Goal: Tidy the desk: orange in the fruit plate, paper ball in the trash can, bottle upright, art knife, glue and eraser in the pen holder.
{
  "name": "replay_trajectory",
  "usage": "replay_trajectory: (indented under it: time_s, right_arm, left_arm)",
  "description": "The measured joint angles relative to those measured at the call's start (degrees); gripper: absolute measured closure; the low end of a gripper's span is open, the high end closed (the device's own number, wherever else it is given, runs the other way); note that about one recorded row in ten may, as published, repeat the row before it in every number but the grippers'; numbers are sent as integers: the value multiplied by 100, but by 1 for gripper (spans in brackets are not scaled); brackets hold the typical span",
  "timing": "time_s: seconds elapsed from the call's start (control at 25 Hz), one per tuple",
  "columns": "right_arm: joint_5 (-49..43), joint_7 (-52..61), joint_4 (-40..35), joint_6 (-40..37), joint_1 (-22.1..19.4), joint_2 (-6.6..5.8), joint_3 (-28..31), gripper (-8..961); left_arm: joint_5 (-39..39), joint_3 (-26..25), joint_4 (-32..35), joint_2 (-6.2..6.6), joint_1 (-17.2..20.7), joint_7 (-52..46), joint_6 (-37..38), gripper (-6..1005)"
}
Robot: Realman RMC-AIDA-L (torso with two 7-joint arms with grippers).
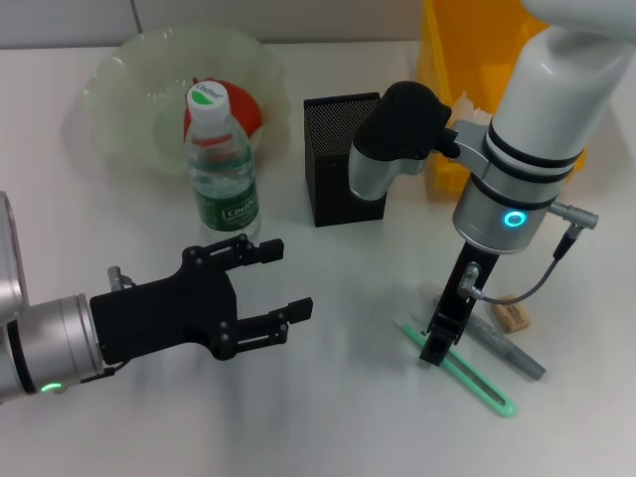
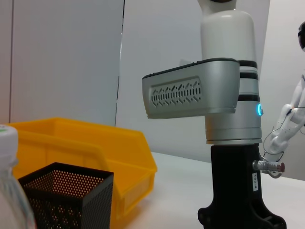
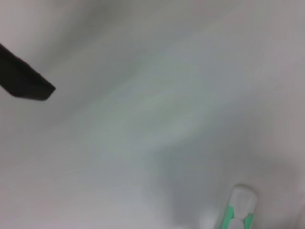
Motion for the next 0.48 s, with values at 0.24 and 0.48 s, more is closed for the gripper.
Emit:
replay_trajectory:
  time_s: [0.24, 0.48]
  right_arm:
    - [0, -14, -15, 7, 1, 0, -9, 586]
    - [0, -19, -17, 15, 5, 0, -12, 596]
  left_arm:
    - [0, 0, -59, 0, -8, 72, -7, 248]
    - [0, 0, -61, 0, -16, 79, -7, 248]
